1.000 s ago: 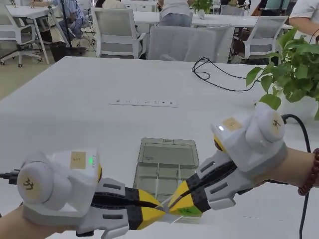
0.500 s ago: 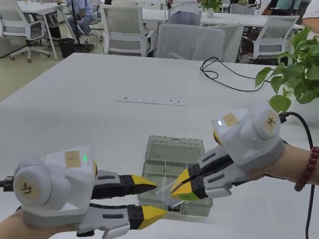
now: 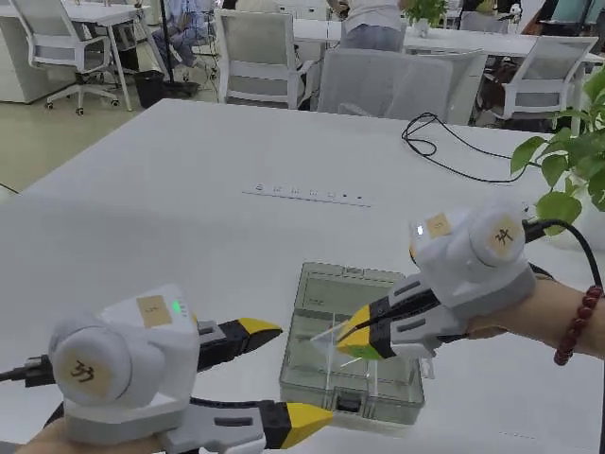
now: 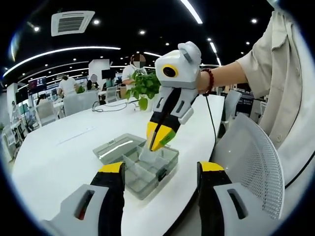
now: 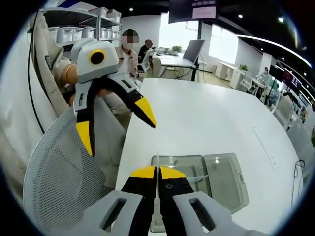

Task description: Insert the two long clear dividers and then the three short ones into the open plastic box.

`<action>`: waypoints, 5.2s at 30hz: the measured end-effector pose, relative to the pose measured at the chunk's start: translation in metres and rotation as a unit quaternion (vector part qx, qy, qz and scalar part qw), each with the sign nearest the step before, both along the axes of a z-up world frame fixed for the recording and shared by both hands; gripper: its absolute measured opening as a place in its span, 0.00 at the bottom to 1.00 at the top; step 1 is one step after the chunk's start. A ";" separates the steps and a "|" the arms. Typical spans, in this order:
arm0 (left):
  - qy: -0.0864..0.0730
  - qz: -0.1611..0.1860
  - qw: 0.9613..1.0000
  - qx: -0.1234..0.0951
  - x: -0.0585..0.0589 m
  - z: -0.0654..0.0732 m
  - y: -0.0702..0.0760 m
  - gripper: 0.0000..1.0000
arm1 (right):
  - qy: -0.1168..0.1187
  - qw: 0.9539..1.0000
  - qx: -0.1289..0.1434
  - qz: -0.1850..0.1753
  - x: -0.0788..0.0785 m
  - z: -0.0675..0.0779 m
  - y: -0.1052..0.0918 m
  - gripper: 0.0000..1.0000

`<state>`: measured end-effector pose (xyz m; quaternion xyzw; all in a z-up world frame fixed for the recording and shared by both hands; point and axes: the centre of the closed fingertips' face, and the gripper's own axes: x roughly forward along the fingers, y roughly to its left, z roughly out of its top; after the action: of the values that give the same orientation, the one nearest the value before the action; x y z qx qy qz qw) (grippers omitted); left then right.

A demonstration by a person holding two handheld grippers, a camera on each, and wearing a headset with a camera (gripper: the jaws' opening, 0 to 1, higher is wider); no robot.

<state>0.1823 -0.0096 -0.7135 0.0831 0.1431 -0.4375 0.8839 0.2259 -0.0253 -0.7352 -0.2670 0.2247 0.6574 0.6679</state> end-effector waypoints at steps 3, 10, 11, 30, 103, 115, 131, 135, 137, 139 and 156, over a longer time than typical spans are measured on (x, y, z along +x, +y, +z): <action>0.001 0.020 1.000 -0.011 0.005 0.002 0.003 0.64 | -0.009 1.000 -0.010 -0.010 0.011 -0.005 0.002 0.02; 0.008 0.040 0.999 -0.024 0.008 0.001 0.007 0.72 | -0.018 0.999 -0.027 -0.035 0.028 -0.018 0.003 0.02; 0.007 0.044 0.999 -0.026 0.009 0.001 0.008 0.72 | -0.022 0.999 -0.029 -0.038 0.031 -0.020 0.003 0.02; 0.018 0.064 0.997 -0.029 0.013 -0.003 0.012 0.86 | 0.004 0.998 -0.027 -0.063 0.047 -0.029 0.012 0.02; 0.019 0.072 0.997 -0.004 0.014 -0.010 0.015 0.86 | -0.012 0.990 -0.138 0.014 0.042 -0.073 0.032 0.02; 0.018 0.068 0.998 0.000 0.013 -0.011 0.014 0.86 | -0.010 0.993 -0.119 0.005 0.043 -0.070 0.034 0.02; 0.017 0.067 0.998 0.002 0.012 -0.011 0.014 0.85 | 0.002 0.986 -0.164 0.008 0.043 -0.091 0.037 0.02; 0.017 0.068 0.998 0.003 0.012 -0.011 0.014 0.86 | 0.000 0.984 -0.179 0.012 0.043 -0.094 0.037 0.02; 0.016 0.068 0.998 0.004 0.012 -0.011 0.014 0.86 | -0.005 0.982 -0.191 0.015 0.042 -0.096 0.037 0.02; 0.016 0.069 0.997 0.004 0.012 -0.011 0.014 0.86 | -0.004 0.980 -0.198 0.014 0.043 -0.099 0.037 0.02; 0.017 0.070 0.997 -0.004 0.014 -0.010 0.013 0.88 | 0.029 0.988 -0.149 -0.006 0.045 -0.074 0.033 0.14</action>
<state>0.1958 0.0030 -0.7238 0.0624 0.1617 -0.3760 0.9103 0.2710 0.0076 -0.8089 -0.3427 0.3407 0.6202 0.6179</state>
